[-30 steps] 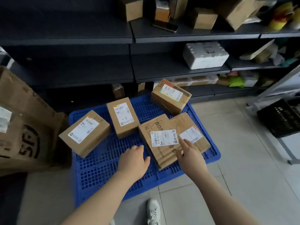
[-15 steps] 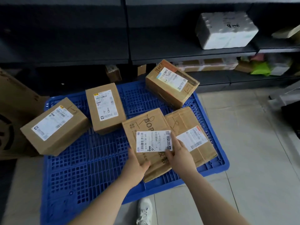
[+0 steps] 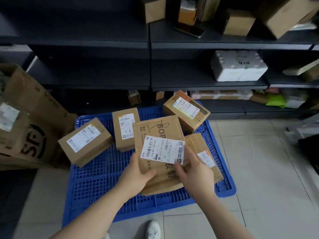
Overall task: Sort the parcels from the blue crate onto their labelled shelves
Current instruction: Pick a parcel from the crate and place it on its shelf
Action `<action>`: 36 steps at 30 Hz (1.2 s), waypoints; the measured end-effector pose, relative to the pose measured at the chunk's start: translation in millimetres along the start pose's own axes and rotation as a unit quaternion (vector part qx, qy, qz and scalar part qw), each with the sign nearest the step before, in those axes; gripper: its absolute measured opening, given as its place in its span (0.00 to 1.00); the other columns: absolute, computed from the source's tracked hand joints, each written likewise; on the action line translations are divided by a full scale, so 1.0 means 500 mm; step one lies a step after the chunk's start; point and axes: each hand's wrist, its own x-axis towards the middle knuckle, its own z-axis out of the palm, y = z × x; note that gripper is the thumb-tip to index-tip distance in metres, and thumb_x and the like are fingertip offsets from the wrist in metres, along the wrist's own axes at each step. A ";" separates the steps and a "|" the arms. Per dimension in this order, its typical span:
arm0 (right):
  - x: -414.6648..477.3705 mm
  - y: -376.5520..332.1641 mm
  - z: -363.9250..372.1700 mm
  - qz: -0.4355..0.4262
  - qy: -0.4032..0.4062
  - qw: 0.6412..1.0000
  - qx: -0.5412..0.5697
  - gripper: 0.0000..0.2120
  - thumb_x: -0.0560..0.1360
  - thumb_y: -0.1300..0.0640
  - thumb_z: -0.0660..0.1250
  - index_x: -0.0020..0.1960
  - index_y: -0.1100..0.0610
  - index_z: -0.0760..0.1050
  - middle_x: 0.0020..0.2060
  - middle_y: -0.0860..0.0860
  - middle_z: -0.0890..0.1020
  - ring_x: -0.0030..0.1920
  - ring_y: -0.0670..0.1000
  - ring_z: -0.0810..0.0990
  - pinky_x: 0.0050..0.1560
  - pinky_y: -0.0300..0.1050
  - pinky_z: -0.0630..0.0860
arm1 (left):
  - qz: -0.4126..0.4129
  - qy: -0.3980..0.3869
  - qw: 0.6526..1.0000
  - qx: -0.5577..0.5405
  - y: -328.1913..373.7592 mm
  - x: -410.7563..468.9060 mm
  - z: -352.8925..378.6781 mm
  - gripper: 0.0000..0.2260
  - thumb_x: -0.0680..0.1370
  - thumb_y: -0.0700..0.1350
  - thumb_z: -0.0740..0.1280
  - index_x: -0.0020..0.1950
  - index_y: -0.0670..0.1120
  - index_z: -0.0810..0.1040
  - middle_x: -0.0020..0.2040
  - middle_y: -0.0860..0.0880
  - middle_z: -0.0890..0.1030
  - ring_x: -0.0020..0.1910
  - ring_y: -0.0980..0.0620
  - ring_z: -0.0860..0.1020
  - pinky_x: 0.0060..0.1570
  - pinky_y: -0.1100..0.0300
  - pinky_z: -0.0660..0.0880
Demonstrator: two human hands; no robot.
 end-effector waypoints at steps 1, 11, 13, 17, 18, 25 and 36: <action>-0.006 -0.027 -0.019 -0.019 0.011 1.000 0.005 0.28 0.74 0.39 0.60 0.71 0.36 0.54 0.37 0.42 0.77 0.35 0.42 0.76 0.32 0.43 0.77 | 0.008 0.013 1.000 -0.010 0.012 -0.022 -0.022 0.30 0.74 0.50 0.72 0.71 0.58 0.60 0.62 0.60 0.75 0.60 0.56 0.74 0.62 0.55 0.71; -0.088 -0.368 -0.119 -0.237 0.079 0.968 0.018 0.27 0.75 0.42 0.62 0.72 0.46 0.63 0.54 0.42 0.79 0.49 0.43 0.78 0.39 0.41 0.76 | 0.121 0.231 0.960 -0.101 0.047 -0.280 -0.276 0.27 0.73 0.53 0.72 0.68 0.65 0.64 0.58 0.66 0.78 0.57 0.62 0.76 0.59 0.53 0.75; -0.115 -0.438 -0.118 -0.273 0.080 0.958 0.028 0.27 0.75 0.43 0.63 0.72 0.45 0.64 0.54 0.42 0.79 0.49 0.43 0.77 0.38 0.38 0.74 | 0.134 0.283 0.944 -0.101 0.033 -0.338 -0.329 0.28 0.73 0.55 0.71 0.69 0.66 0.63 0.58 0.67 0.77 0.57 0.63 0.76 0.59 0.53 0.75; -0.193 -0.575 -0.098 -0.353 0.067 0.932 0.053 0.27 0.75 0.44 0.64 0.72 0.46 0.64 0.57 0.41 0.78 0.49 0.41 0.77 0.35 0.27 0.67 | 0.137 0.375 0.910 -0.108 -0.029 -0.458 -0.431 0.34 0.68 0.65 0.69 0.72 0.66 0.60 0.63 0.65 0.75 0.61 0.59 0.75 0.59 0.49 0.75; -0.217 -0.610 -0.090 -0.371 0.059 0.925 0.059 0.27 0.75 0.45 0.65 0.72 0.46 0.64 0.57 0.41 0.78 0.50 0.41 0.77 0.35 0.27 0.66 | 0.136 0.394 0.902 -0.113 -0.050 -0.490 -0.455 0.36 0.67 0.66 0.69 0.72 0.66 0.60 0.63 0.65 0.75 0.62 0.59 0.75 0.60 0.49 0.75; -0.433 -0.829 0.012 -0.458 0.016 0.883 0.101 0.26 0.74 0.45 0.66 0.71 0.45 0.65 0.57 0.41 0.79 0.51 0.42 0.78 0.44 0.36 0.73 | 0.119 0.503 0.845 -0.136 -0.222 -0.739 -0.593 0.32 0.72 0.55 0.72 0.71 0.68 0.60 0.60 0.65 0.77 0.59 0.61 0.76 0.60 0.52 0.75; -0.736 -1.058 0.177 -0.547 -0.080 0.821 0.146 0.27 0.73 0.43 0.66 0.71 0.43 0.65 0.51 0.44 0.81 0.40 0.43 0.77 0.40 0.39 0.71 | 0.052 0.620 0.769 -0.147 -0.463 -1.051 -0.716 0.33 0.73 0.52 0.72 0.72 0.69 0.57 0.58 0.67 0.77 0.58 0.63 0.75 0.57 0.55 0.76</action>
